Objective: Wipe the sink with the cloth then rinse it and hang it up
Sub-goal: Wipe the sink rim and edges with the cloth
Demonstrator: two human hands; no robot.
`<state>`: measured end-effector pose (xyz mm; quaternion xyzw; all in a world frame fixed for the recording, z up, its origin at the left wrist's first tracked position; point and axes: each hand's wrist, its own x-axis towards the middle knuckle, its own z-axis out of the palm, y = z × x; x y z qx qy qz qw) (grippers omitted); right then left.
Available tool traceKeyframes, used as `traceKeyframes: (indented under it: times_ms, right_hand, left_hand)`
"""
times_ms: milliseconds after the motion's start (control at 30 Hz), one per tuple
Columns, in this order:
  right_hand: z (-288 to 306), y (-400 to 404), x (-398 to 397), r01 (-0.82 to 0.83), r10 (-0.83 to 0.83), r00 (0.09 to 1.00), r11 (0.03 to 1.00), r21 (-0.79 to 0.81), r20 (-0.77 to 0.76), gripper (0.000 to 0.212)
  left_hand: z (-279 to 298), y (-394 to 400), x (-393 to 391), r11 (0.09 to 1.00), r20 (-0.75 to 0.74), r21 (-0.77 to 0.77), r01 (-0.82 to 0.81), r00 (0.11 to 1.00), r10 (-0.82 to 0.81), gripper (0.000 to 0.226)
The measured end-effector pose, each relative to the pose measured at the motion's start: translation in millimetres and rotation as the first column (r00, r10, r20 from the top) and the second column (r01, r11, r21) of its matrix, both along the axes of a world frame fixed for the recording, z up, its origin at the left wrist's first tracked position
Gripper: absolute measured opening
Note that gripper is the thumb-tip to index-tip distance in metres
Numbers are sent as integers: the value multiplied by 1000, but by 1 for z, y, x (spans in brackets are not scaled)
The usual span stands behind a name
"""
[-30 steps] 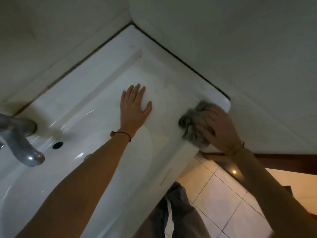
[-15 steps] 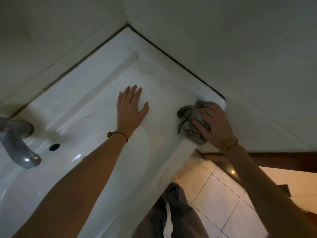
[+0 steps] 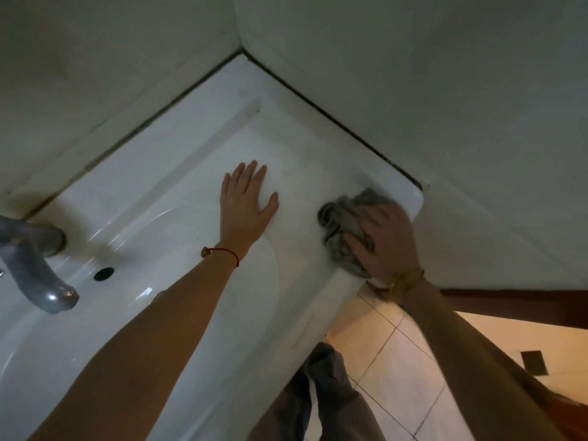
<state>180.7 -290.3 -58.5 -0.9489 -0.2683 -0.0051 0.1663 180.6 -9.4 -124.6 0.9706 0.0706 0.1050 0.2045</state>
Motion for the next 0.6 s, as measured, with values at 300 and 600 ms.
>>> traceKeyframes:
  times_ms: [300,600]
  right_hand:
    - [2,-12,0,-290,291,955,957,23,-64,42]
    - [1,31,-85,-391,393,902,919,47,-178,37]
  left_hand:
    - [1,0,0,1000,-20,9,7,1000,-7,58]
    - [4,-1,-1,1000,-16,3,7,1000,-6,57]
